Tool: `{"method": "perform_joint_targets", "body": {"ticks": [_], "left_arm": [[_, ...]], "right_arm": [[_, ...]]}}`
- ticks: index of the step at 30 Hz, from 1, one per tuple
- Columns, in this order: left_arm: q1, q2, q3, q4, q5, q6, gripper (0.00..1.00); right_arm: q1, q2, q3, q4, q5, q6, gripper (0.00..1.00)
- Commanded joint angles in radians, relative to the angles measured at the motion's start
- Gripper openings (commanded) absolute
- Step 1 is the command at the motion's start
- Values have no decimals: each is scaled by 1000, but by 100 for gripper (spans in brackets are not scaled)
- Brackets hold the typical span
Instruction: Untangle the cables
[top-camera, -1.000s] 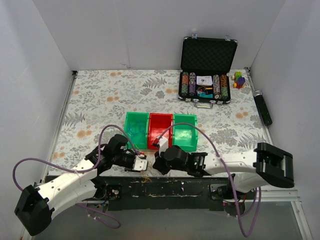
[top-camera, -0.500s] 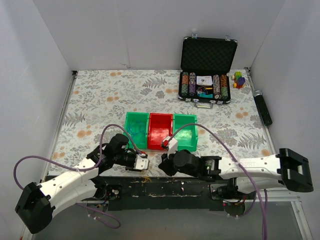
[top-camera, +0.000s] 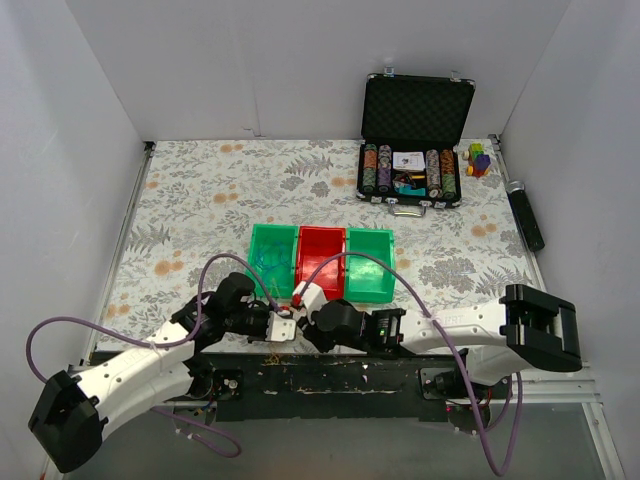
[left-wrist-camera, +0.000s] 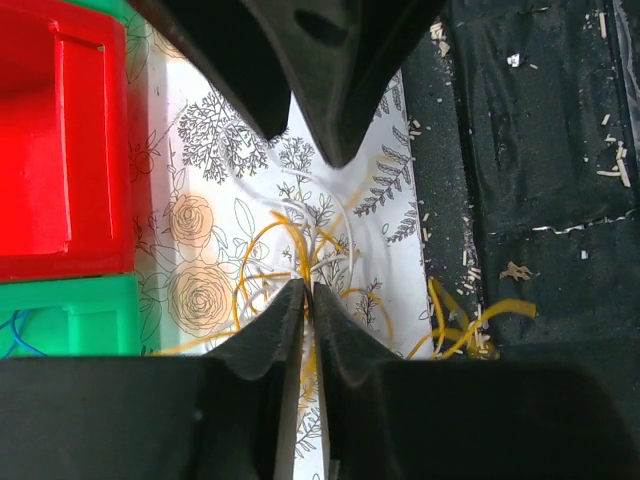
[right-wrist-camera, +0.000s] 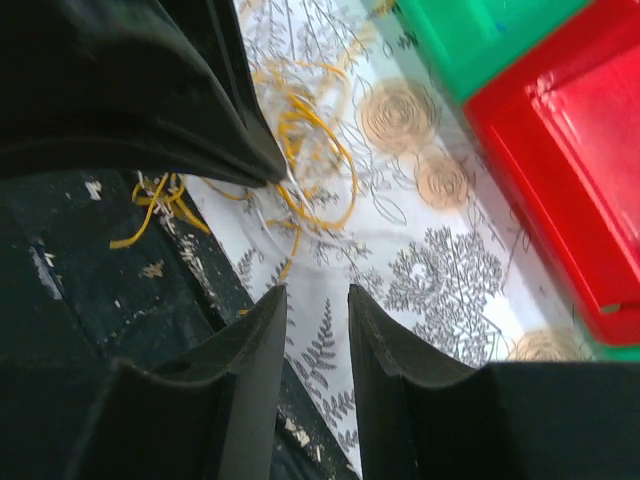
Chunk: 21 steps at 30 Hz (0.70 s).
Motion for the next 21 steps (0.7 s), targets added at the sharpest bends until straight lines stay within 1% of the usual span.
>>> {"method": "perform_joint_targets", "body": {"ticks": [1, 2, 7, 10, 12, 13, 17, 21], "left_arm": [[-3, -13, 0, 1, 8, -22, 2], [-2, -13, 6, 4, 9, -32, 0], [-2, -23, 78, 14, 46, -115, 0], [-2, -32, 156, 11, 97, -195, 0], [-3, -39, 200, -4, 147, -218, 0], [-3, -42, 214, -8, 175, -257, 0], [-3, -37, 257, -4, 244, -318, 0], [-3, -23, 297, -2, 264, -344, 0]], "right_arm": [[0, 25, 66, 88, -33, -91, 39], [1, 34, 72, 91, -37, -91, 39], [0, 47, 80, 111, -34, -89, 38], [0, 2, 54, 125, -20, -81, 38], [0, -50, 30, 131, -8, -74, 38], [0, -80, 17, 137, -8, -72, 38], [0, -163, -40, 169, -22, -72, 38], [3, -218, -24, 70, -11, -58, 38]]}}
